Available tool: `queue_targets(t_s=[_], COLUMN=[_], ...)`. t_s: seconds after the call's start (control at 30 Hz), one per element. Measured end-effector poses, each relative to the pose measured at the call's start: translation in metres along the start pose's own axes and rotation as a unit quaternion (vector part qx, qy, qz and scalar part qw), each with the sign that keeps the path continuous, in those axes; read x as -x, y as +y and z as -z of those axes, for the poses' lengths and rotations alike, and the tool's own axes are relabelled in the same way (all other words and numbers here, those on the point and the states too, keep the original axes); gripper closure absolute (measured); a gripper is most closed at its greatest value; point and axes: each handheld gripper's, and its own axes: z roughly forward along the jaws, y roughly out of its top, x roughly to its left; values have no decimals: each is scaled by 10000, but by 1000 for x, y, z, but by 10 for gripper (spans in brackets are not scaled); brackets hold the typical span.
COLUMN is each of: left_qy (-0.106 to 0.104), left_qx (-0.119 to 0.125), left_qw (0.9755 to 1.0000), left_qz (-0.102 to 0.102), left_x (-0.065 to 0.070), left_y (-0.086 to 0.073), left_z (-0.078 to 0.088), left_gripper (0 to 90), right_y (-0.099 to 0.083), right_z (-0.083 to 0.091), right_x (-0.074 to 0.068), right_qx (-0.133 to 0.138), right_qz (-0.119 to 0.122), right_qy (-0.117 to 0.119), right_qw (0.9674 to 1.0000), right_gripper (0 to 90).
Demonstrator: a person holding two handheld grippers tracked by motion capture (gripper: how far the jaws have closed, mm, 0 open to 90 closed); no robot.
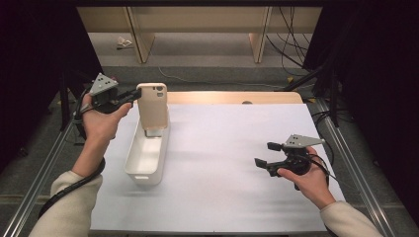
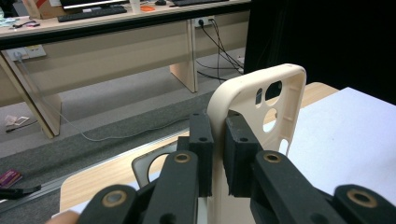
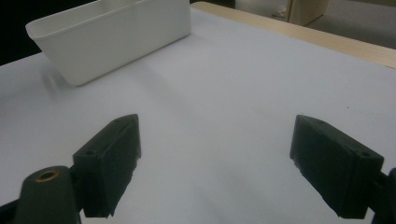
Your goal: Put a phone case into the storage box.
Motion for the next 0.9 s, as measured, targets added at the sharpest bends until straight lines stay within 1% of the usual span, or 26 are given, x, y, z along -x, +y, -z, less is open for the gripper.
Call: queue_targets(t_s=[0.23,0.37,0.53,0.73,0.9], left_qy=[70,109,169,257,260], left_qx=[-21,-48,-52,-170,-234], left_qw=[10000,9999,9998,9995,9994], left_qz=[-32,-31,-78,-78,-61], left_x=[-5,-8,-13,-20,-24], left_y=[0,-2,-5,-12,-20], left_z=[-3,-6,-8,-13,-19], left_gripper=[824,824,824,824,824], right_y=[0,0,0,0,0], right_z=[0,0,0,0,0], right_x=[1,0,1,1,1], right_qx=[20,25,16,17,-1], right_qz=[-7,-6,-6,-1,-10], right_qy=[-4,1,2,5,5], right_qw=[10000,10000,10000,10000,10000], right_gripper=[172,172,172,172,172])
